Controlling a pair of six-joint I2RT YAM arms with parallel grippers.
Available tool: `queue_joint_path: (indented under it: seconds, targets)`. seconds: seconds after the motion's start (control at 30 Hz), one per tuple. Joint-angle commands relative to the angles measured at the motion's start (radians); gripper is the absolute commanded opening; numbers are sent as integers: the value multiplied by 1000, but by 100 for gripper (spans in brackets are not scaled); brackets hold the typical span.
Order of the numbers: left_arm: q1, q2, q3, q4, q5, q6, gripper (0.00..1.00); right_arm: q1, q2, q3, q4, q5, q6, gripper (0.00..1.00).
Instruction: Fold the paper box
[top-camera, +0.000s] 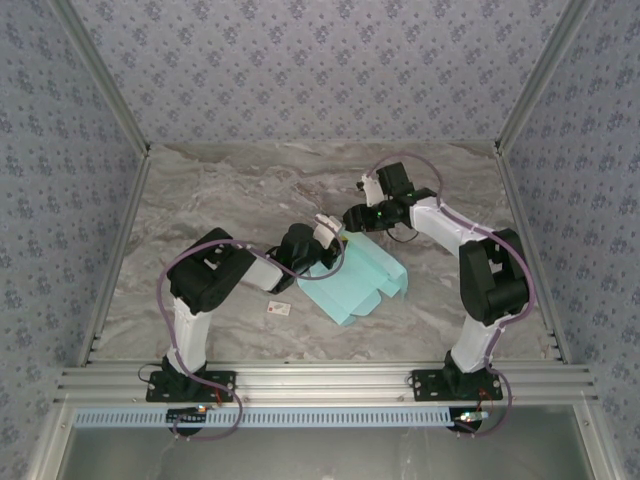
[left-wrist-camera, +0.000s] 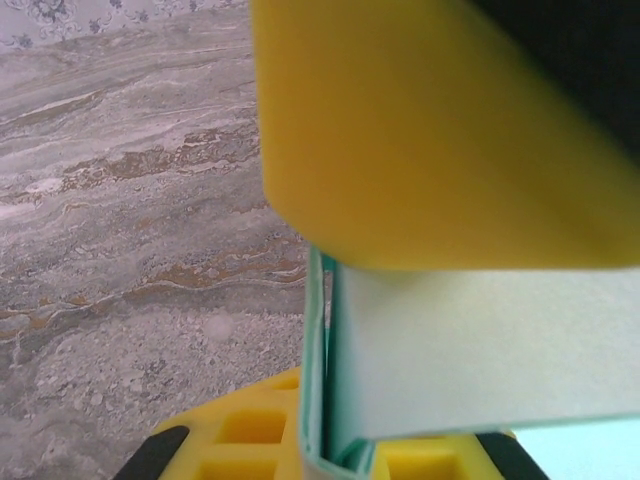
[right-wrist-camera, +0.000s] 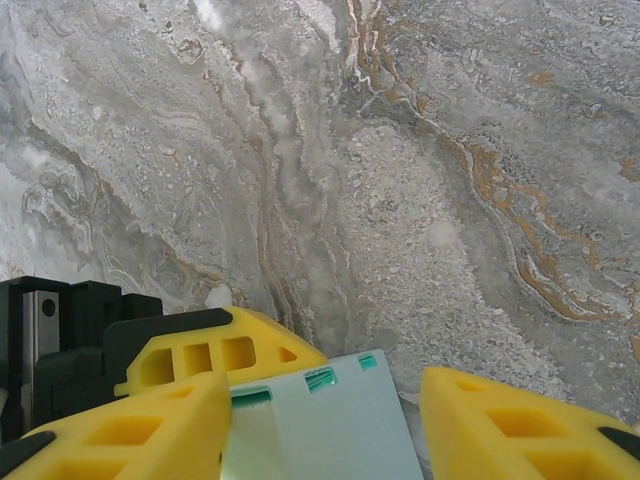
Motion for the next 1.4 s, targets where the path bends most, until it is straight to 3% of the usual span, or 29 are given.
queue_joint_path:
  seconds: [0.0, 0.3, 0.8, 1.07, 1.37]
  targets:
    - [-4, -11, 3, -16, 14, 7, 6, -21, -9, 21, -100, 29, -6, 55]
    - [1, -73, 15, -121, -96, -58, 0, -103, -134, 95, -100, -92, 58, 58]
    - [1, -289, 127, -612, -482, -276, 0, -120, -471, 46, -325, 183, 54, 64]
    - [2, -373, 183, -831, -552, -328, 0, -53, -460, 126, -358, 213, 63, 65]
    - [1, -477, 147, -870, -574, -386, 0, 73, -358, 161, -316, 224, 106, 65]
